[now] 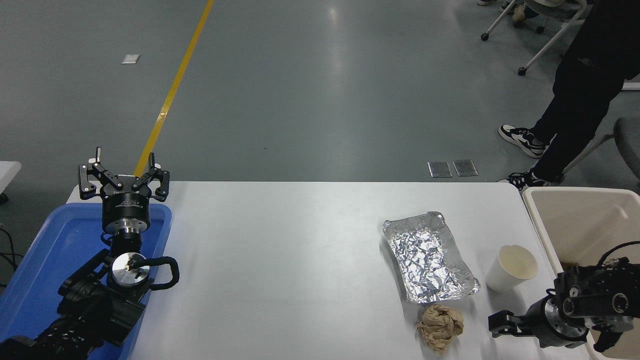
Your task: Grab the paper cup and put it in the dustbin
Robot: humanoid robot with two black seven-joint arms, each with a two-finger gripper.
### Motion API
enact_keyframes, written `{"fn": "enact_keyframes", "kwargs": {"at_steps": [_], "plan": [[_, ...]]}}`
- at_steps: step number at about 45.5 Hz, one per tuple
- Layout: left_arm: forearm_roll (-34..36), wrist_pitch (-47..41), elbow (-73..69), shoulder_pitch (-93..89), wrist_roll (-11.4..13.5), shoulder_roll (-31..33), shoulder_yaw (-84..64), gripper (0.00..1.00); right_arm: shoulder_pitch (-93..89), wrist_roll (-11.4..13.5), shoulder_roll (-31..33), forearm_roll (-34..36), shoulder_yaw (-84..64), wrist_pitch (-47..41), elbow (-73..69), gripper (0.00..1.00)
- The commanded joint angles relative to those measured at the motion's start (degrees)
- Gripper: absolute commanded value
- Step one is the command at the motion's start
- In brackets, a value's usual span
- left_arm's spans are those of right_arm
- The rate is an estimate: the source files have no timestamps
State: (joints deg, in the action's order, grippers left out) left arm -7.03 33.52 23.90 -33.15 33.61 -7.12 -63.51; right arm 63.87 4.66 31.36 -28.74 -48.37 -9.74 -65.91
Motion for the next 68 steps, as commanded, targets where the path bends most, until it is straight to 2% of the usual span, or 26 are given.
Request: {"fn": "enact_keyframes", "kwargs": {"at_steps": [1,18,23,31,39,47,54,60,68], "plan": [[0.1,0.0,0.0,-0.1,0.0,-0.1,0.4,0.99,-0.5,0.0,-0.6,0.1,0.1,0.0,0.3,1.00],[0.0,0.0,0.0,-0.1,0.1,-0.2,0.8,0.99,3.5,0.0,-0.2,0.6,0.2,-0.5,-0.8,1.00],[0.0,0.1,0.0,-0.1,0.1,-0.2,0.8,0.99,8.4,0.1,0.5,1.0,0.1,-1.0,-5.4,1.00],[0.0,0.1,0.0,-0.1,0.1,-0.2,0.8,0.99,21.8,0.1,2.0,6.3,-4.4,-1.3,-13.0,1.00],[0.0,0.1,0.0,-0.1,0.1,-0.3,0.8,0.99,39.7,0.1,4.9,7.4,-11.5,-3.4,-22.8,1.00],[0.0,0.0,0.0,-0.1,0.1,-0.3,0.8,0.99,54.2,0.1,4.7,11.8,-14.4,-5.5,-27.0,1.00],[0.0,0.1,0.0,-0.1,0.2,-0.3,0.8,0.99,65.8,0.0,2.6,16.2,-13.6,-16.4,-26.6,1.00],[0.0,0.0,0.0,-0.1,0.1,-0.3,0.8,0.99,69.7,-0.2,2.0,17.0,-12.1,-19.4,-26.2,1.00],[0.0,0.1,0.0,-0.1,0.1,-0.3,0.8,0.99,77.6,-0.4,-6.0,20.7,-12.4,-23.5,-26.2,1.00]]}}
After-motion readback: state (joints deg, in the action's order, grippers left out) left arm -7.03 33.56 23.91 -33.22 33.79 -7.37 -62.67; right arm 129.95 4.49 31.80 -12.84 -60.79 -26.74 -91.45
